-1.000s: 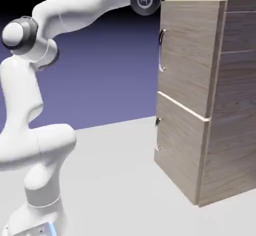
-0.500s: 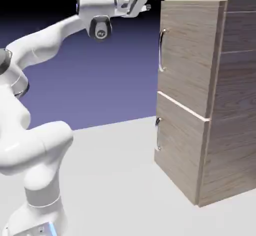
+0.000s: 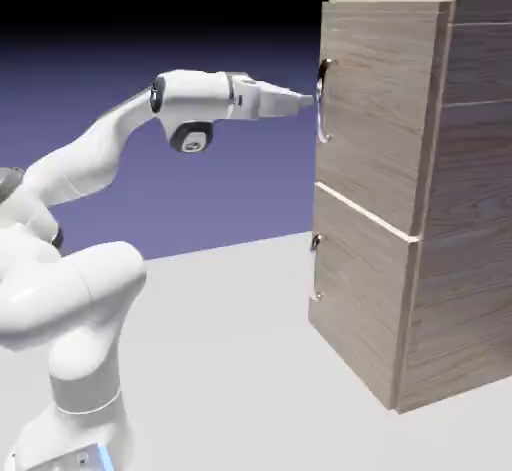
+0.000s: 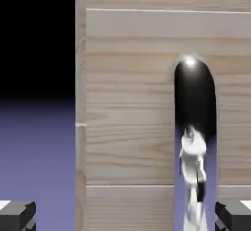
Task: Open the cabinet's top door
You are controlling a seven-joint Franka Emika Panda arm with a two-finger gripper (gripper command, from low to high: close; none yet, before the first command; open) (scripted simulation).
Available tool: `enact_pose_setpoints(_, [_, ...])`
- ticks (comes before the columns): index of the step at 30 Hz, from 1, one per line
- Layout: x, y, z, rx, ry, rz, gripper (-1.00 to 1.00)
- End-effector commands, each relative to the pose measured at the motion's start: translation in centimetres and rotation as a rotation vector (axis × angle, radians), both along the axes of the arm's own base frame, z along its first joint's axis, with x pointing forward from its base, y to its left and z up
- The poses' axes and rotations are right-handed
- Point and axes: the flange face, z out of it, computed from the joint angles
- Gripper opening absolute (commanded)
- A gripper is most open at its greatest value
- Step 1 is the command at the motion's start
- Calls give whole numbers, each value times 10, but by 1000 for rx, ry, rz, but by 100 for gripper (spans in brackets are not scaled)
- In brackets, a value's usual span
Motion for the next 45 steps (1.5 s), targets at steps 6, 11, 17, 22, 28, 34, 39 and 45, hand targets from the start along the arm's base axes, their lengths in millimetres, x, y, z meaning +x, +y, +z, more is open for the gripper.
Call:
enact_pose_setpoints(6, [17,12,10,-37,-57,25,0])
enact_pose_setpoints(11, [24,6,10,-36,-57,60,-100])
enact_pose_setpoints(17, [-29,-29,10,-30,-61,267,-100])
enact_pose_setpoints(22, [-61,-59,10,-25,-63,411,-100])
enact_pose_setpoints(28, [-87,-90,10,-21,-65,543,-100])
enact_pose_setpoints(34, [-108,-125,10,-17,-67,675,-100])
enact_pose_setpoints(39, [-123,-158,10,-13,-68,794,-100])
enact_pose_setpoints(45, [-136,-197,10,-9,-69,927,-100])
